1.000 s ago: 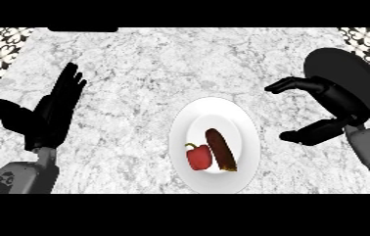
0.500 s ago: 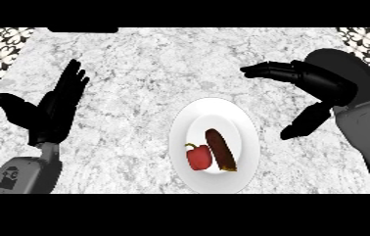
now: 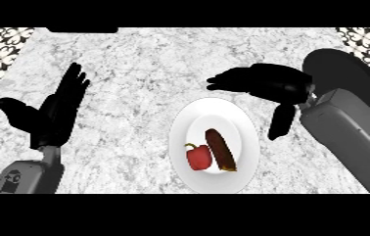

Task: Pick the sweet potato from the plate and place it in the pan

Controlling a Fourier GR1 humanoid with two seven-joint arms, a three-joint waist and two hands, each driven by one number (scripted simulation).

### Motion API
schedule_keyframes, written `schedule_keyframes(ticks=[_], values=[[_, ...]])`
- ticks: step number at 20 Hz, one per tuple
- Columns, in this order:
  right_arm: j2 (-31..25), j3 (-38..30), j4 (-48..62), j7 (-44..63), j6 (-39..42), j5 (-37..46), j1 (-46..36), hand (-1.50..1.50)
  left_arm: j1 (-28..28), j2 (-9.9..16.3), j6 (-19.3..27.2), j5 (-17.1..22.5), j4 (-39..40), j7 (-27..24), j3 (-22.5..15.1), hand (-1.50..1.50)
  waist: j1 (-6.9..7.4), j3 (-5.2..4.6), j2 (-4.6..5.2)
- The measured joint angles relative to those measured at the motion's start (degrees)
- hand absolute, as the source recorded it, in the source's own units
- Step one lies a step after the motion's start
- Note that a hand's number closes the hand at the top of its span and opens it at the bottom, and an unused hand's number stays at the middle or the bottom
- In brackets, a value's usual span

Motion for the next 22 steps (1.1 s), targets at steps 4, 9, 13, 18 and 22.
schedule_keyframes(ticks=[4, 9, 13, 18, 22], values=[[0.18, 4.89, -1.32, 3.59, 5.43, 4.25, -0.77, -1.50, 0.66, 0.41, -0.43, -0.08, -0.96, 0.55, 0.45, 0.00, -0.09, 0.01, -0.04], [0.47, 6.22, -6.74, 5.27, 9.16, 8.94, 1.81, -1.50, 0.62, -0.35, -1.23, -0.72, -0.25, 0.52, 1.28, 0.00, -0.52, 0.04, -0.02], [-0.14, 7.70, -11.47, 6.99, 9.64, 14.27, 3.44, -1.50, -0.14, -0.73, -1.16, -1.31, -0.09, 1.23, 1.89, 0.00, -0.69, 0.05, -0.03], [1.04, 7.93, -18.07, 11.19, 9.94, 20.10, 7.06, -1.50, 0.87, -0.82, -2.33, -1.34, -0.68, 1.23, 3.19, 0.00, -0.72, 0.06, -0.06], [4.39, 7.27, -19.99, 12.43, 10.86, 23.65, 9.74, -1.50, 0.35, -1.86, -1.96, -2.53, -1.80, 3.02, 3.31, 0.00, -0.62, 0.07, -0.01]])
